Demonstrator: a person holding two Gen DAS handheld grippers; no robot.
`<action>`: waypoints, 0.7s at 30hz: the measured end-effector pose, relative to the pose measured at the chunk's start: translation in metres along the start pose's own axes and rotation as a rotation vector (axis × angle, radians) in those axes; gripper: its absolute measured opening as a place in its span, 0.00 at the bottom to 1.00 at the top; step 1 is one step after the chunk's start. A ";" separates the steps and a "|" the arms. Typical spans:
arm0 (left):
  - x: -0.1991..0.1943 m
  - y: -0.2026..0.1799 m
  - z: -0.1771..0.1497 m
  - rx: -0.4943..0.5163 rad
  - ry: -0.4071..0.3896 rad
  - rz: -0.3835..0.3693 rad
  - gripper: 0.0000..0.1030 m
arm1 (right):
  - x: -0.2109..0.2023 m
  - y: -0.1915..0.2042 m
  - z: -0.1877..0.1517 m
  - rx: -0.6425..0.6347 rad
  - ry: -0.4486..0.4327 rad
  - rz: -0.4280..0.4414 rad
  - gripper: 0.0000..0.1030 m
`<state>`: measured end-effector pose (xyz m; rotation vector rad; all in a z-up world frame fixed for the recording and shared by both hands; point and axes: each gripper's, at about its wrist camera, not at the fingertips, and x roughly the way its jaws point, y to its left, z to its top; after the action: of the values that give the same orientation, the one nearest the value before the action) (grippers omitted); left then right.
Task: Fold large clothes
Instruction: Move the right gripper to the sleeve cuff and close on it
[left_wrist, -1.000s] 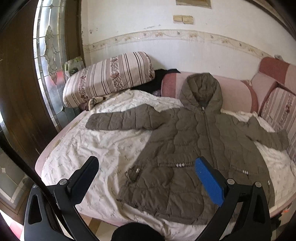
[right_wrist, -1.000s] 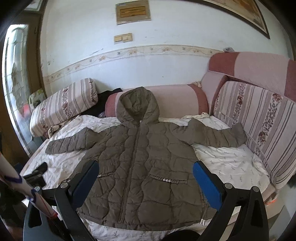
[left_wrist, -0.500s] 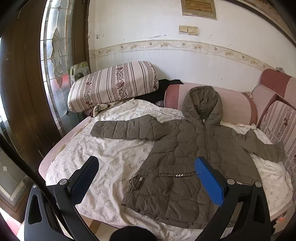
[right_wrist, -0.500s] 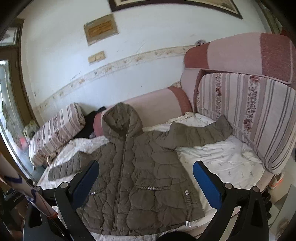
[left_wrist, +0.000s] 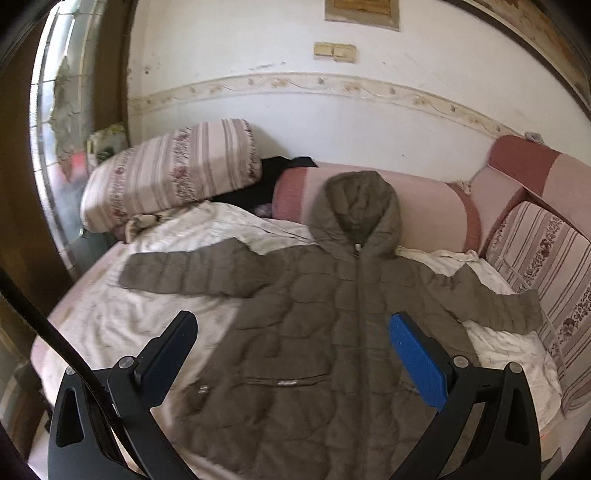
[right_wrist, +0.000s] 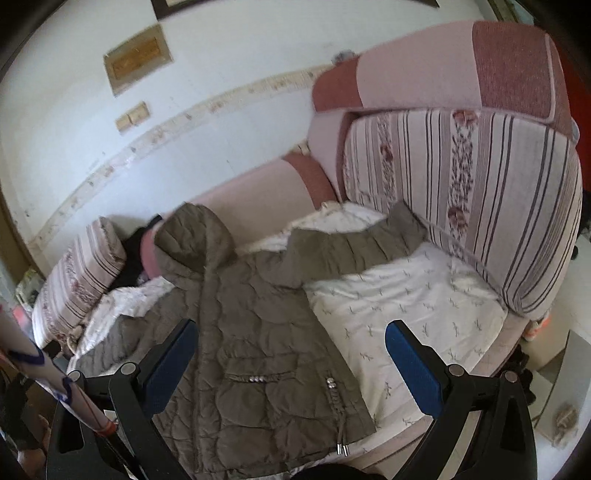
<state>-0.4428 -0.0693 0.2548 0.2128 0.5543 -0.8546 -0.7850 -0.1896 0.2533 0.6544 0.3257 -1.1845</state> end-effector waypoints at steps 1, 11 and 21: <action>0.007 -0.006 -0.001 -0.004 0.002 -0.004 1.00 | 0.007 -0.001 0.000 0.001 0.013 -0.007 1.00; 0.103 -0.050 -0.017 0.022 0.050 0.020 1.00 | 0.073 -0.008 0.002 0.013 0.113 -0.101 1.00; 0.217 -0.026 -0.057 0.102 0.109 0.184 1.00 | 0.173 -0.059 0.037 0.163 0.162 -0.217 0.84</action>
<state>-0.3699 -0.2058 0.0898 0.3997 0.5837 -0.6952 -0.7812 -0.3554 0.1678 0.8761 0.4485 -1.3782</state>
